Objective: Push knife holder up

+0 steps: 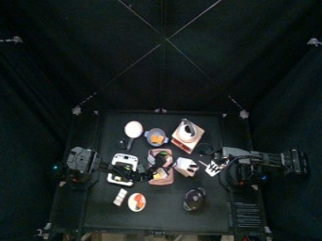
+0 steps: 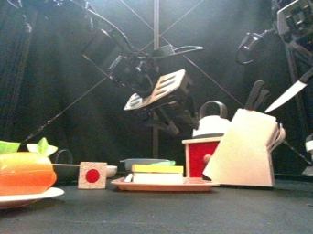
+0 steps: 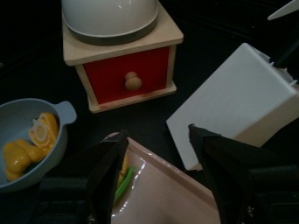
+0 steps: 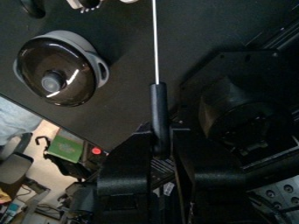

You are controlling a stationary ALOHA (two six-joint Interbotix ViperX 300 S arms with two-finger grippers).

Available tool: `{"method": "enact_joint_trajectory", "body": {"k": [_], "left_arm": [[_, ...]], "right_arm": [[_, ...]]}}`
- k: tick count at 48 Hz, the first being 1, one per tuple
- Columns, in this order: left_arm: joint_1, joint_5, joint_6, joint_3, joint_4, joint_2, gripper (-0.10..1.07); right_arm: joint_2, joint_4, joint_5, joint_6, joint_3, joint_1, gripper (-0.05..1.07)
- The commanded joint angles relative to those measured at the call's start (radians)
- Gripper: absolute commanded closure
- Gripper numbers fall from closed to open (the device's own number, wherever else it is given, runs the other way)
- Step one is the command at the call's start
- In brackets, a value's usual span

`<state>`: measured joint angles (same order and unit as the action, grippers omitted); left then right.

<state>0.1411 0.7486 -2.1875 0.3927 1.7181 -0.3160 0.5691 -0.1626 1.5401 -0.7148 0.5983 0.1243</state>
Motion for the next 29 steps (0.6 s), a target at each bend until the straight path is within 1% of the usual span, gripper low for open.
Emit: {"method": "enact_joint_trajectory", "body": {"k": [1,6,13,20,29], "left_arm": [[-0.006,-0.006,-0.002,-0.025,0.005,0.012,0.05],[-0.015,-0.015,-0.002,-0.029,0.005,0.003,0.05],[-0.017,-0.025,-0.002,-0.040,0.002,-0.009,0.05],[-0.018,-0.028,-0.002,-0.055,0.002,-0.020,0.05],[-0.018,-0.028,-0.002,-0.057,0.002,-0.020,0.05]], "right_arm": [[-0.002,-0.038,-0.026,0.000,-0.005,-0.017,0.55],[-0.017,-0.063,-0.052,0.005,0.015,-0.040,0.55],[-0.026,-0.060,-0.060,0.008,0.018,-0.037,0.55],[-0.026,-0.034,-0.060,0.009,0.026,-0.031,0.55],[-0.034,-0.025,-0.081,0.018,0.026,-0.023,0.55]]}}
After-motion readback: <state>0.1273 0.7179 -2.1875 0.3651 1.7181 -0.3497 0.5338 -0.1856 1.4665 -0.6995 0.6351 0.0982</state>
